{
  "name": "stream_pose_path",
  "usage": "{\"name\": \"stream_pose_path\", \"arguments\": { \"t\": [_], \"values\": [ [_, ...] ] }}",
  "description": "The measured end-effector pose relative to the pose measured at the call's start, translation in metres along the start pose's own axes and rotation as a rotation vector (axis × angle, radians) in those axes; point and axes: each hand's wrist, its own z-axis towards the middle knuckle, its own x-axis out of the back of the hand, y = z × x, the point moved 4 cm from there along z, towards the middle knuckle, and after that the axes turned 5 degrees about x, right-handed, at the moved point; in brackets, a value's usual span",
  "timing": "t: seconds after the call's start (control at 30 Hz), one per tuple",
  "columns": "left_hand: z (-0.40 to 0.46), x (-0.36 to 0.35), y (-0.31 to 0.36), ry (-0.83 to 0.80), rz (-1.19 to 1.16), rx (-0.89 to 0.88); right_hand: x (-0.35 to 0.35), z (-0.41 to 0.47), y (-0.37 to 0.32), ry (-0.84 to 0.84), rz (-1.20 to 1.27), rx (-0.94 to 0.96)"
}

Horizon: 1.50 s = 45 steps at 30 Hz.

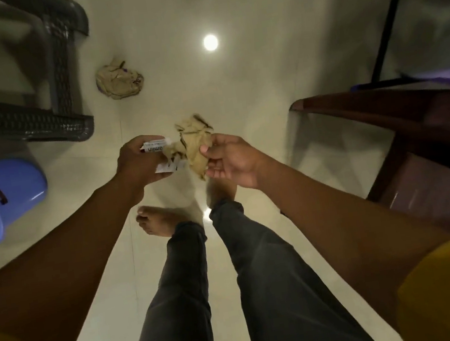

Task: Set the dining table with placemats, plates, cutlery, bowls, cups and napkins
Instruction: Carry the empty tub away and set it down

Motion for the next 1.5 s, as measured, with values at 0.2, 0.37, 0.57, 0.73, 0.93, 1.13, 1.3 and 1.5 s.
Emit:
{"name": "stream_pose_path", "arguments": {
  "t": [0.2, 0.37, 0.57, 0.73, 0.93, 1.13, 1.3, 1.5],
  "values": [
    [-0.052, -0.030, 0.017, -0.147, -0.126, 0.012, -0.016, -0.041, -0.023, 0.056, -0.052, 0.090],
    [-0.070, -0.043, 0.016, -0.155, -0.325, 0.090, -0.014, -0.048, -0.035, 0.180, -0.195, 0.151],
    [-0.068, -0.054, 0.014, -0.220, -0.258, 0.113, -0.021, -0.041, -0.043, 0.258, -0.315, 0.198],
    [-0.044, -0.038, 0.011, -0.078, -0.340, 0.116, -0.035, -0.023, -0.053, 0.196, -0.391, 0.202],
    [-0.019, 0.000, 0.044, -0.001, -0.256, 0.027, -0.065, 0.007, -0.088, 0.209, -0.698, 0.289],
    [0.018, 0.044, 0.070, 0.167, -0.190, -0.040, -0.078, 0.070, -0.128, 0.271, -0.887, 0.371],
    [0.077, 0.063, 0.051, 0.214, -0.210, -0.019, -0.077, 0.159, -0.129, 0.207, -1.115, 0.382],
    [0.144, 0.087, 0.014, 0.378, -0.256, 0.059, -0.095, 0.281, -0.110, 0.130, -1.398, 0.404]
  ]
}}
